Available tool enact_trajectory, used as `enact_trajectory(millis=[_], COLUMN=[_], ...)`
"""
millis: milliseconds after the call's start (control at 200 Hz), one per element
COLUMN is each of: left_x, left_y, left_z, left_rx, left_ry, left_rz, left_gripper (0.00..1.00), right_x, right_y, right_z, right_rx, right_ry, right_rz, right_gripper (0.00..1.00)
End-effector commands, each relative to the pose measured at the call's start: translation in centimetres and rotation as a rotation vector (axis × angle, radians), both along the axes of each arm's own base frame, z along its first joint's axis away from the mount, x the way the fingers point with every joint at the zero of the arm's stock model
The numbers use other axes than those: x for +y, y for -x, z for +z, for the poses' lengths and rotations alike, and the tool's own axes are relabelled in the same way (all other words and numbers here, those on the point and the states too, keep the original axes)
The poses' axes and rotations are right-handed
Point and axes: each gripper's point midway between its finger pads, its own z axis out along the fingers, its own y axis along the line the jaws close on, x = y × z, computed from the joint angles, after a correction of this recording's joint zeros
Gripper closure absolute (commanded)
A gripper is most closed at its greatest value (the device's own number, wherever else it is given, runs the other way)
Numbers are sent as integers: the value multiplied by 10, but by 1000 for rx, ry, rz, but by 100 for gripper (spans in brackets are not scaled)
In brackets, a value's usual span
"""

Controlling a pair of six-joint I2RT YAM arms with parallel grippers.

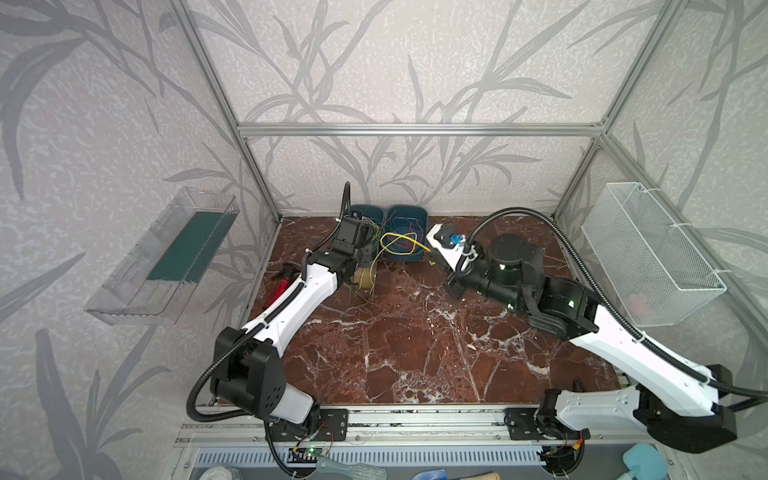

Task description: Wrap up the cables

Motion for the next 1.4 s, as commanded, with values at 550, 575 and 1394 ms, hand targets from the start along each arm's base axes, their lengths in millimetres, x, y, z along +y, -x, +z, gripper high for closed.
enact_trajectory(millis=[550, 575, 1394], left_x=[-23, -22, -32], left_y=[112, 114, 82], left_z=[57, 60, 245], left_rx=[-71, -81, -393], left_ry=[62, 65, 446], left_rz=[-371, -373, -344], left_gripper=[100, 100, 100], right_x=[-116, -122, -142], right_y=[-219, -226, -236], right_z=[4, -2, -265], right_rx=[79, 89, 526], right_ry=[-152, -149, 84], right_rz=[-378, -397, -574], right_gripper=[100, 100, 100])
